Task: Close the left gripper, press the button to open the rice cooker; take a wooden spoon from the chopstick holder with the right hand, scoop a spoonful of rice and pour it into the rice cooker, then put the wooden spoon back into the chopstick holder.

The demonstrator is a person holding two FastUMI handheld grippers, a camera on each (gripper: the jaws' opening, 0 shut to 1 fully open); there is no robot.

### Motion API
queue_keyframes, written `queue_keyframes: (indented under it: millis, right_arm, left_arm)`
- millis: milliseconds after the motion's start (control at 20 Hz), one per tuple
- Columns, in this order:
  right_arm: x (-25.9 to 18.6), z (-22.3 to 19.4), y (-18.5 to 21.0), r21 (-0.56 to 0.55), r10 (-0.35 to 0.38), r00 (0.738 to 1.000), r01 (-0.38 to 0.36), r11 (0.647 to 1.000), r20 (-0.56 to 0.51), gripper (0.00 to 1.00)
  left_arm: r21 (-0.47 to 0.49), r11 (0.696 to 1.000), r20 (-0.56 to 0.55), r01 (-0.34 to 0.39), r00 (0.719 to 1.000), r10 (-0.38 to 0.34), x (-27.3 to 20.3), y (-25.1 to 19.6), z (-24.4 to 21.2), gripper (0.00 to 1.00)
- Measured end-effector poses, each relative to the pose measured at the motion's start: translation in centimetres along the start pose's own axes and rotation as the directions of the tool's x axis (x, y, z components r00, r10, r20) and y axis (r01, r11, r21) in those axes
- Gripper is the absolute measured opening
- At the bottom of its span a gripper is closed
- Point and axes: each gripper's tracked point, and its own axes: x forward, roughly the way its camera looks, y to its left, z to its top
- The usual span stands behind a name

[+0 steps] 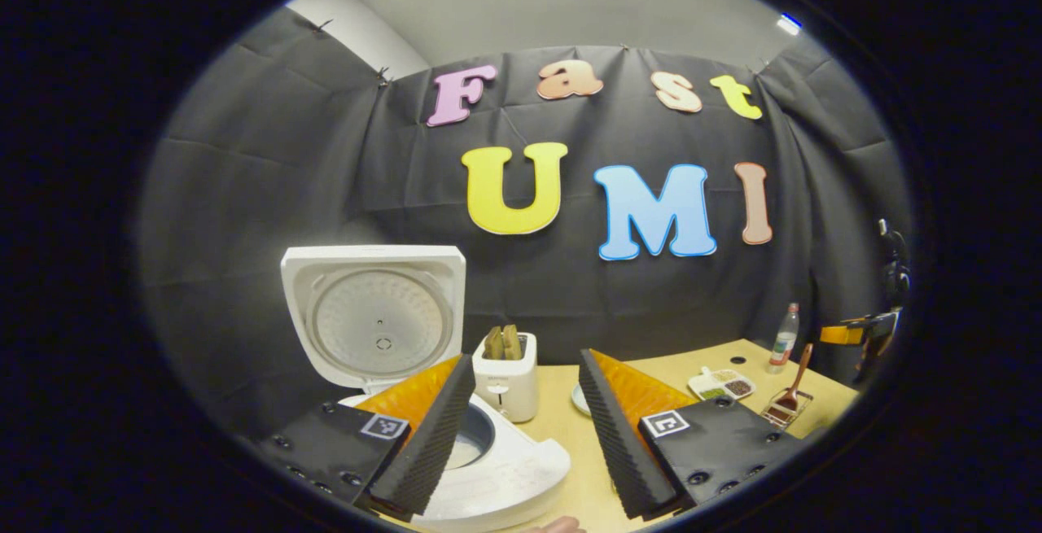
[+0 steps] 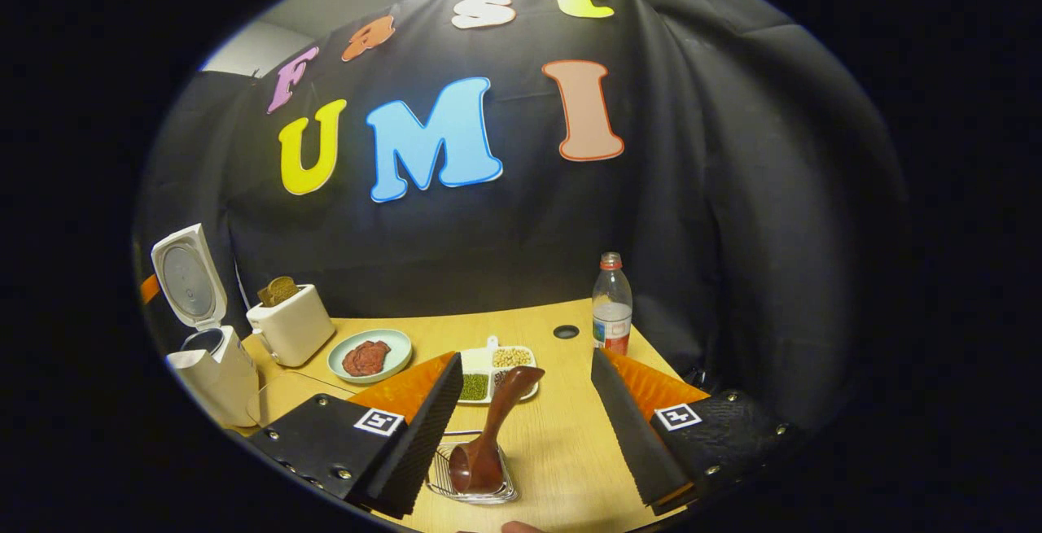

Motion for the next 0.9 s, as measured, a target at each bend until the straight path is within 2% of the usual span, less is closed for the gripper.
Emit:
queue_keyframes:
  millis: [150, 200, 250, 450, 550, 600, 700, 750, 900]
  right_arm:
    - [2.0, -1.6, 0.5, 0.014, 0.025, 0.999, -0.024, 1.000, -0.044, 0.96]
    - [2.8, -2.2, 0.7, 0.016, 0.030, 0.998, -0.030, 0.999, -0.056, 0.96]
    - [3.6, -2.7, 0.8, 0.022, 0.033, 0.997, -0.031, 0.999, -0.072, 0.96]
    - [6.4, -4.4, 1.0, 0.052, 0.050, 0.991, -0.044, 0.998, -0.123, 0.93]
    - [7.1, -4.9, 0.9, 0.069, 0.058, 0.989, -0.049, 0.996, -0.136, 0.82]
    - [7.4, -5.0, 0.9, 0.074, 0.057, 0.989, -0.047, 0.996, -0.136, 0.81]
    - [6.8, -4.9, 1.6, 0.118, 0.098, 0.986, -0.081, 0.990, -0.137, 0.50]
    - [6.5, -4.9, 1.7, 0.112, 0.105, 0.985, -0.090, 0.990, -0.136, 0.39]
    - [4.6, -4.6, 1.8, 0.094, 0.134, 0.983, -0.122, 0.988, -0.126, 0.39]
  left_arm:
    - [0.007, 1.000, 0.005, 0.027, 1.000, -0.027, 0.0, -1.5, -0.1, 0.89]
    - [0.013, 0.999, 0.007, 0.031, 0.999, -0.031, 0.1, -1.8, -0.2, 0.85]
    - [0.018, 0.999, 0.006, 0.031, 1.000, -0.031, 0.2, -1.9, -0.2, 0.89]
    - [0.021, 0.999, 0.015, 0.039, 0.999, -0.039, 0.3, -2.5, 0.2, 0.89]
    - [0.031, 0.999, 0.017, 0.039, 0.999, -0.039, 0.5, -2.7, 0.2, 0.92]
    - [0.037, 0.999, 0.015, 0.037, 0.999, -0.037, 0.5, -2.7, 0.2, 0.92]
    - [0.046, 0.998, 0.013, 0.034, 0.999, -0.035, 0.4, -2.8, 0.3, 0.92]
    - [0.048, 0.998, 0.014, 0.033, 0.999, -0.034, 0.3, -2.8, 0.3, 0.92]
    - [0.053, 0.998, 0.014, 0.036, 0.999, -0.037, 0.1, -3.3, 0.3, 0.92]
